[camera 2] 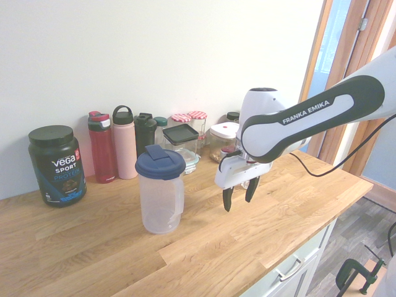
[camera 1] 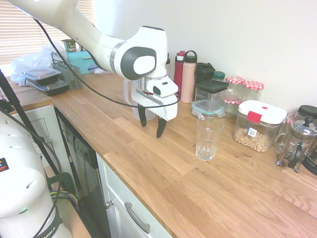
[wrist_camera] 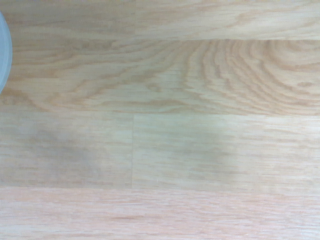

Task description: Pour me some water

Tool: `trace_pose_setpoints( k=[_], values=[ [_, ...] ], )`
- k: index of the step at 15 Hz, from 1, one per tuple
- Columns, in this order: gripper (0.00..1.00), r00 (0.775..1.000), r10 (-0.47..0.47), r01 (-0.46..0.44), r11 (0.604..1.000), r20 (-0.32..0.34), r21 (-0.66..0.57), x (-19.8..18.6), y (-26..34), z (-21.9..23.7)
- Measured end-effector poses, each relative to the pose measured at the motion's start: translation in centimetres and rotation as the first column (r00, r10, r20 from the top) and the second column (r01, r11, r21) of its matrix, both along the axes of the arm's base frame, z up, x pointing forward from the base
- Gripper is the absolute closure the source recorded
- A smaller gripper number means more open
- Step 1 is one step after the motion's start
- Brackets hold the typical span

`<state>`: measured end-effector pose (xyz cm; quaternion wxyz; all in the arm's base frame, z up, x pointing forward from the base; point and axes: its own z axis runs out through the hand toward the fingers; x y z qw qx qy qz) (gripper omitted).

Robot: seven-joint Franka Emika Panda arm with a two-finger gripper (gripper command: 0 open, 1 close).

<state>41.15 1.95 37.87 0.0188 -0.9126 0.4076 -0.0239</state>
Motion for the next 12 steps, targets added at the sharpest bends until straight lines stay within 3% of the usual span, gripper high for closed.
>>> trace_pose_setpoints(
  k=[4, 8, 12],
  values=[
    [0.00, 1.000, 0.017, -0.016, 1.000, 0.016, -0.007, 0.0, 1.0, 1.0],
    [0.00, 0.999, -0.033, 0.034, 0.999, 0.026, -0.028, -4.1, 6.1, 8.2],
    [0.00, 0.992, -0.051, 0.054, 0.998, 0.111, -0.028, -8.0, 14.1, 13.7]
  ],
)
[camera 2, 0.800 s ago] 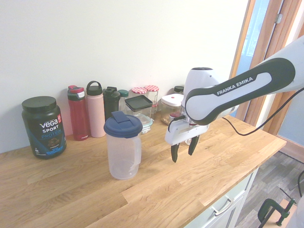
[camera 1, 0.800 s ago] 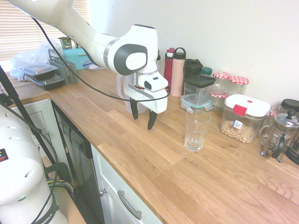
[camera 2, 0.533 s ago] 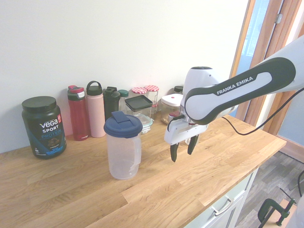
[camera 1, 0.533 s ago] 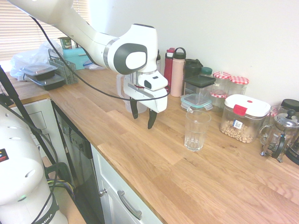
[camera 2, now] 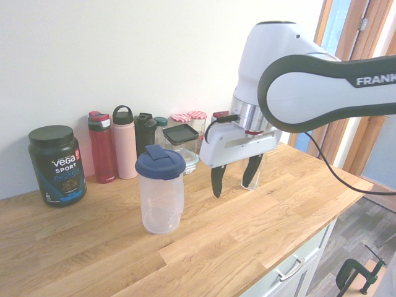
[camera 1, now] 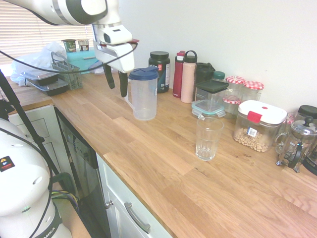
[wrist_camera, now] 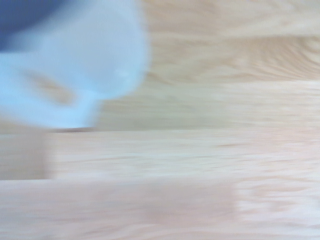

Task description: Pour me some water

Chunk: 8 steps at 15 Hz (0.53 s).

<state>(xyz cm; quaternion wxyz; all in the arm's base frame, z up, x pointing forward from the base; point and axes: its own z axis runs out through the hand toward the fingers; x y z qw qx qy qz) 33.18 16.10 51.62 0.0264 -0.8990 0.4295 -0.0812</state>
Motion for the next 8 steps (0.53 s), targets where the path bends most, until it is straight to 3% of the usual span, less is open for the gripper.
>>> trace_pose_setpoints(
  k=[4, 8],
  values=[
    [0.00, 0.997, 0.058, -0.057, 0.998, 0.050, -0.028, 2.1, 6.1, -1.6],
    [0.00, 0.996, 0.069, -0.066, 0.997, 0.061, -0.050, 7.0, 7.2, -3.7]
  ],
)
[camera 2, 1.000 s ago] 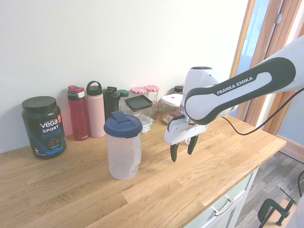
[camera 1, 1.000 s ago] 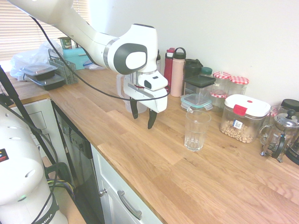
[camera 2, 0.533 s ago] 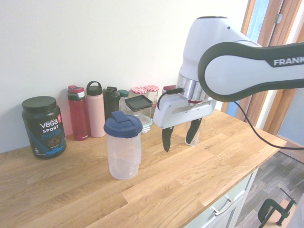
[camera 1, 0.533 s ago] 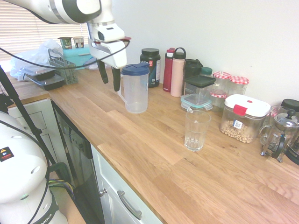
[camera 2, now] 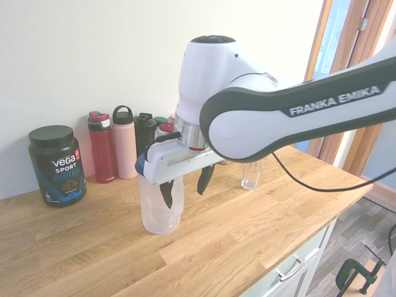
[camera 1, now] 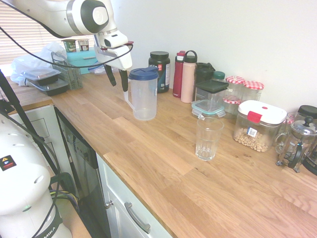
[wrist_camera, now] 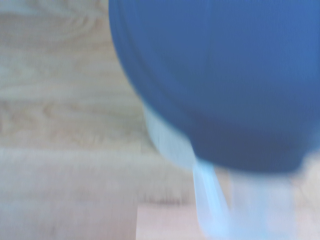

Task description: Pour me some water

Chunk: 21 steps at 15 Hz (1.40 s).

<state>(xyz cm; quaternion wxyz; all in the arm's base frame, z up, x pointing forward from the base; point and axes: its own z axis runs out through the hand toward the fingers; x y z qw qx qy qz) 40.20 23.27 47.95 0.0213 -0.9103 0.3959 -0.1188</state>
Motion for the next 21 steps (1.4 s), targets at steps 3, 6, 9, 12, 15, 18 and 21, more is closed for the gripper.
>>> trace_pose_setpoints(
  k=[3, 6, 9, 12, 15, 18, 21],
  values=[
    [1.00, 1.000, -0.012, 0.012, 1.000, 0.014, -0.002, 2.1, -0.1, -1.0],
    [1.00, 0.999, -0.011, 0.012, 1.000, 0.030, -0.005, 3.4, -0.8, -2.1],
    [1.00, 0.999, -0.016, 0.015, 1.000, 0.033, 0.011, 4.1, -1.3, -2.5],
    [1.00, 0.999, -0.010, 0.010, 1.000, 0.033, 0.014, 4.0, -1.1, -2.5],
    [1.00, 0.999, -0.011, 0.010, 1.000, 0.034, 0.016, 3.9, -1.1, -2.4],
    [1.00, 0.999, -0.013, 0.012, 1.000, 0.031, 0.017, 4.0, -1.3, -2.3],
    [1.00, 1.000, -0.006, 0.005, 1.000, 0.028, 0.016, 3.7, -1.0, -2.3]
  ],
)
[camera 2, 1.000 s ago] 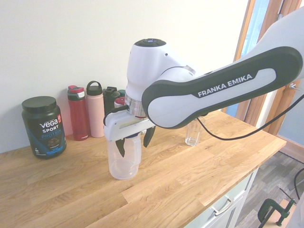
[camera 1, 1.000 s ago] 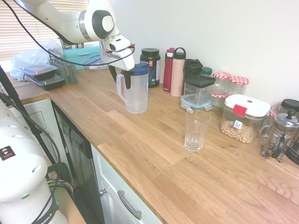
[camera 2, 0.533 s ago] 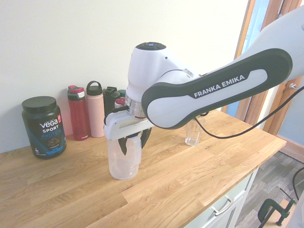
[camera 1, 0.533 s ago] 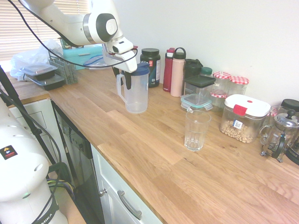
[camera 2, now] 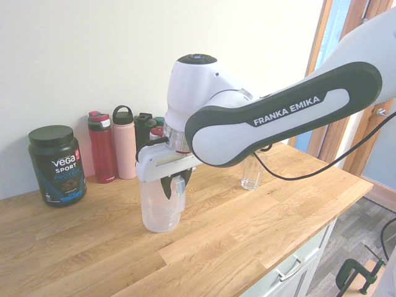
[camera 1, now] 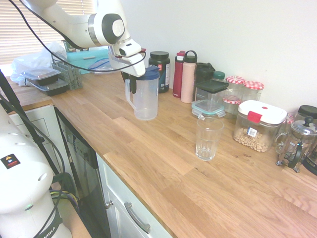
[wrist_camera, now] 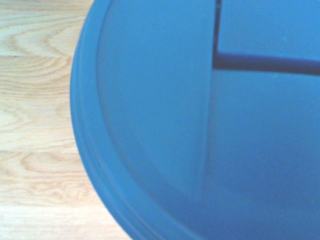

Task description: Pour me some water

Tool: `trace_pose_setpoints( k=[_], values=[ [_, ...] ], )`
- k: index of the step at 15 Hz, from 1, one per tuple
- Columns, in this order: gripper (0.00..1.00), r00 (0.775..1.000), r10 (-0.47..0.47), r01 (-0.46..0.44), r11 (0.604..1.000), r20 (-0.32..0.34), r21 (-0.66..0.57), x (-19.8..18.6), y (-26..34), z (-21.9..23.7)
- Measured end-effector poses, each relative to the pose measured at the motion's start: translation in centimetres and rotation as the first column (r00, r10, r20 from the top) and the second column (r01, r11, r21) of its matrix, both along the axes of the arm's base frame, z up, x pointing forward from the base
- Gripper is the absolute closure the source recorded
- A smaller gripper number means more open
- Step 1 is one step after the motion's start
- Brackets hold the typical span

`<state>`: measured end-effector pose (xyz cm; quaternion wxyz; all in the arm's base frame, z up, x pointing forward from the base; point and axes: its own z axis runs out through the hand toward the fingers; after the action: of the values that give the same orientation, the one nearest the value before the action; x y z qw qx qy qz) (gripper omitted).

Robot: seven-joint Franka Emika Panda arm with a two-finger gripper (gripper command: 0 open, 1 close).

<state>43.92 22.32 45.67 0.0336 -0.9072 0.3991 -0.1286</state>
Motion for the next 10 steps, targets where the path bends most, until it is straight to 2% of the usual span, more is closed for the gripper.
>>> trace_pose_setpoints(
  k=[7, 10],
  values=[
    [1.00, 1.000, 0.009, -0.009, 1.000, 0.005, -0.003, -0.7, 0.2, 0.5],
    [1.00, 1.000, 0.017, -0.017, 1.000, 0.025, 0.000, -2.3, -0.6, 2.7]
  ],
)
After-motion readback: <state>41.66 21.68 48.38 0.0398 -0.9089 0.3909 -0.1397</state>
